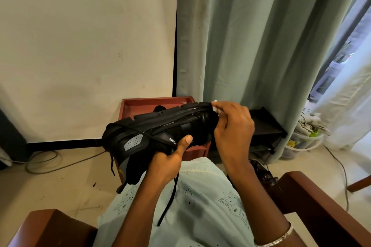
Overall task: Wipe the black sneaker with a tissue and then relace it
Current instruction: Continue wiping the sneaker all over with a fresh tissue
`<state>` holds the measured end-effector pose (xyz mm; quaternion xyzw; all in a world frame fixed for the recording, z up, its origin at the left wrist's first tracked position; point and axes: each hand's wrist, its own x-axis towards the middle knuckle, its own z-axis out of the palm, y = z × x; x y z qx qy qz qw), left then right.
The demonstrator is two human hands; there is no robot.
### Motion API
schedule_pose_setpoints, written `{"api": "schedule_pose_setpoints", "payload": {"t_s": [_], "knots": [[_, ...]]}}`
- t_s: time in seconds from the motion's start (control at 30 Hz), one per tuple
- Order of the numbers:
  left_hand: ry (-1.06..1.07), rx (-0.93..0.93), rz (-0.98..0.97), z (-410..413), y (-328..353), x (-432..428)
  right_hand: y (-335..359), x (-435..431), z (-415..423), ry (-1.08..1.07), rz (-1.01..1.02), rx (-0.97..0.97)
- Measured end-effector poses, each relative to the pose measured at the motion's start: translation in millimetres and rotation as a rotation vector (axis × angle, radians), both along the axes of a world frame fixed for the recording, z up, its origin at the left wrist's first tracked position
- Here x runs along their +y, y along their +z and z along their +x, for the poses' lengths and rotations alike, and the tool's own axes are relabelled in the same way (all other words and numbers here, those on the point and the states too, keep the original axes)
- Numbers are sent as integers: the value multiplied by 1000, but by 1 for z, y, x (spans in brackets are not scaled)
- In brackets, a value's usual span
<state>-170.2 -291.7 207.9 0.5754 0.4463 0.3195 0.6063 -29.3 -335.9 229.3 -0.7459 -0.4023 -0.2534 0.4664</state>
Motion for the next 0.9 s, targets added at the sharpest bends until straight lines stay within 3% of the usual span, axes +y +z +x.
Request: {"api": "schedule_pose_setpoints", "payload": {"t_s": [0.27,0.47,0.63,0.9], "knots": [[12,-62,47,-3,-4,4,-5,5,-8,126,10,-146],[106,-336,-50,-3,-6,14,-17,-19,29,44,114,24],[91,-417,-87,-4,-9,18,-12,-17,26,69,105,95],[72,-433,-55,-5,-7,16,9,4,-7,143,-12,-186]]}}
